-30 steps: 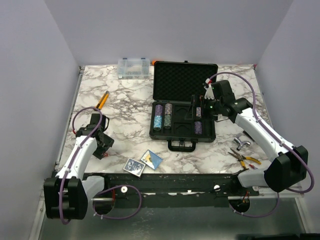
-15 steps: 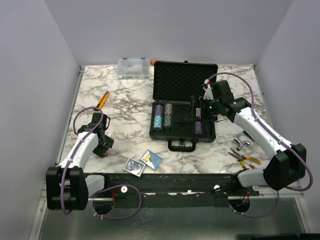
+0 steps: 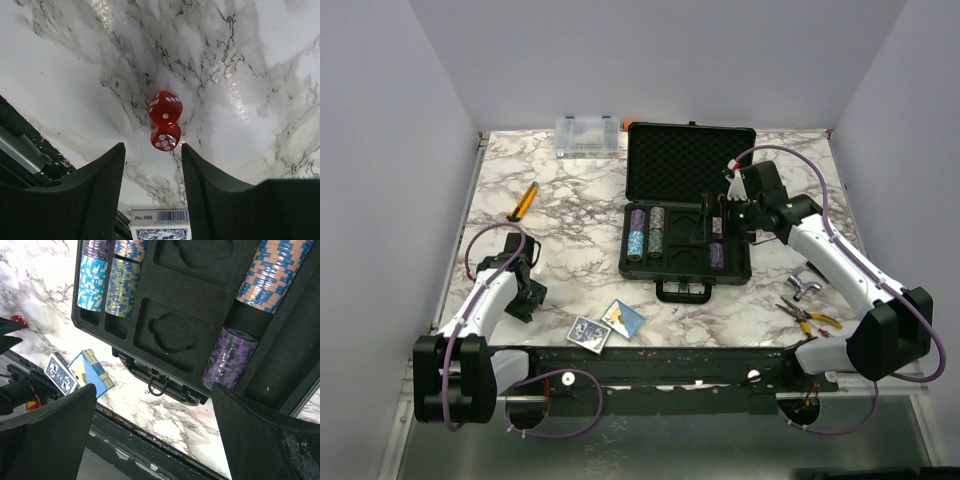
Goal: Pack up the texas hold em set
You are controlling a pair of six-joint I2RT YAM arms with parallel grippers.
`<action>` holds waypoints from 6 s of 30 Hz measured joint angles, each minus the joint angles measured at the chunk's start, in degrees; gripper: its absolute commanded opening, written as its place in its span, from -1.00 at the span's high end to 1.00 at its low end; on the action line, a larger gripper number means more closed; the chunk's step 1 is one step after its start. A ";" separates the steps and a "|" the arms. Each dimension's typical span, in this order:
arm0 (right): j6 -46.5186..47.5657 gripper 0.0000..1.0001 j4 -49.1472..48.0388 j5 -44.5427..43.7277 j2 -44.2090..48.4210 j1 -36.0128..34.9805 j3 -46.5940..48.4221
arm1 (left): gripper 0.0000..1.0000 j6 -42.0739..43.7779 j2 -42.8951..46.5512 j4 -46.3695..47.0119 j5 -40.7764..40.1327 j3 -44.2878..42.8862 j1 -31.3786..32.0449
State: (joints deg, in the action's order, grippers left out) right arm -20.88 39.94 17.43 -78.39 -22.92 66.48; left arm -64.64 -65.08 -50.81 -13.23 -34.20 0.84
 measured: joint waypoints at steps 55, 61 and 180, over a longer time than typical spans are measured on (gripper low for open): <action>-0.11 -1.00 0.63 -1.49 -0.68 0.00 1.84 | 1.00 11.08 9.53 6.49 4.66 0.90 -1.60; -1.09 -1.00 0.59 -1.64 -0.20 0.00 1.84 | 1.00 12.70 14.16 4.70 8.57 0.20 -1.46; -8.48 -1.00 3.48 -12.48 10.58 0.00 -0.11 | 0.76 24.87 -34.42 15.37 16.63 -39.28 40.13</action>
State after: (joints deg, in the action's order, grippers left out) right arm -29.36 43.42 4.95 -67.81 -22.92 66.37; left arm -39.77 -99.50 -35.44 3.40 -73.47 40.97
